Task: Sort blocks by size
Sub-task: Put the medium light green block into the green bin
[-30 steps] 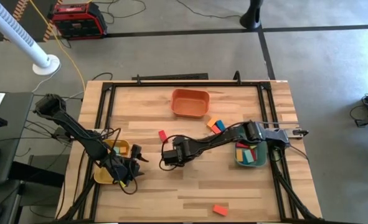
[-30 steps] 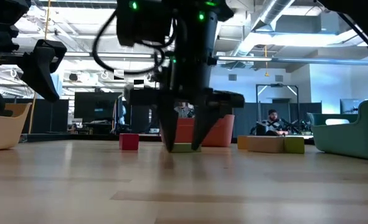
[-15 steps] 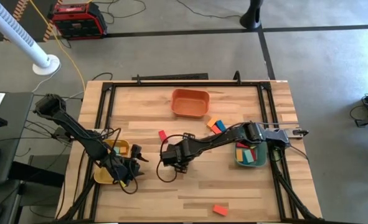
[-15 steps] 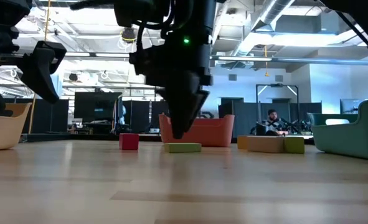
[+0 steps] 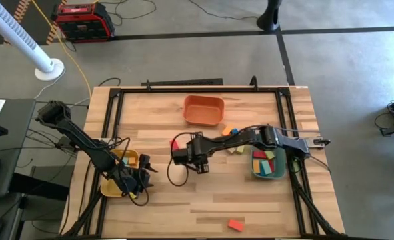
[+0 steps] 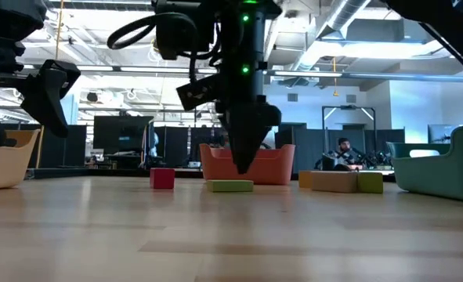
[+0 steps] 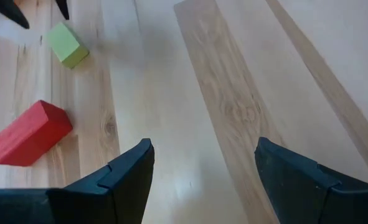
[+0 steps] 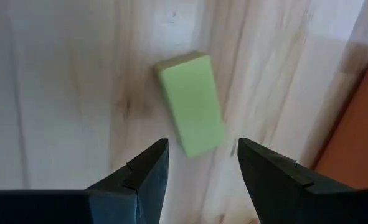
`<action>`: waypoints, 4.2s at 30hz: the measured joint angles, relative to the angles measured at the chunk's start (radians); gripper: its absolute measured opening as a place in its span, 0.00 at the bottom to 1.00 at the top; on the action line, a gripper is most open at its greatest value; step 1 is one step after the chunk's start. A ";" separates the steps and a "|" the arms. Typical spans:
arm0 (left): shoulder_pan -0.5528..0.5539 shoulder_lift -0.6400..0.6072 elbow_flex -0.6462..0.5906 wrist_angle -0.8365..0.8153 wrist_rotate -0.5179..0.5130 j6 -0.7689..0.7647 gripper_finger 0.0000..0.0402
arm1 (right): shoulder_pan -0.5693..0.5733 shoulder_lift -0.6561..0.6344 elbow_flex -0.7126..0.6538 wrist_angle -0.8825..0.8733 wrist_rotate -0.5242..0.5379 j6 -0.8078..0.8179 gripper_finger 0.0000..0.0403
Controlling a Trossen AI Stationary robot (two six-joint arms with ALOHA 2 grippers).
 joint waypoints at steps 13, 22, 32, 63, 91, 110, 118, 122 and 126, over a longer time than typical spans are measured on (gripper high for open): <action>0.000 0.000 0.000 -0.003 -0.025 -0.040 0.67 | -0.068 0.000 0.000 0.048 -0.179 -0.143 0.56; 0.000 0.000 0.000 -0.007 -0.059 -0.091 0.67 | -0.109 0.000 -0.005 0.074 -0.308 -0.214 0.56; 0.000 0.001 -0.001 -0.006 -0.096 -0.150 0.67 | -0.102 0.008 -0.071 0.119 -0.335 -0.245 0.56; 0.000 0.000 0.000 -0.006 -0.141 -0.133 0.67 | -0.046 -0.210 -0.116 0.125 -0.155 0.053 0.40; 0.000 0.000 0.000 0.040 -0.153 -0.104 0.67 | 0.223 -0.986 -0.557 -0.173 0.116 0.695 0.39; 0.000 0.000 0.001 0.052 -0.140 -0.105 0.67 | 0.411 -1.172 -1.219 0.043 -0.001 1.248 0.39; 0.000 0.000 0.001 0.052 -0.140 -0.105 0.67 | 0.475 -1.172 -1.328 0.056 -0.077 1.422 0.40; 0.000 0.000 0.001 0.052 -0.140 -0.099 0.67 | 0.493 -1.172 -1.351 0.058 -0.078 1.467 0.41; 0.000 0.000 0.001 0.052 -0.140 -0.105 0.67 | 0.497 -1.170 -1.360 0.070 -0.079 1.492 0.41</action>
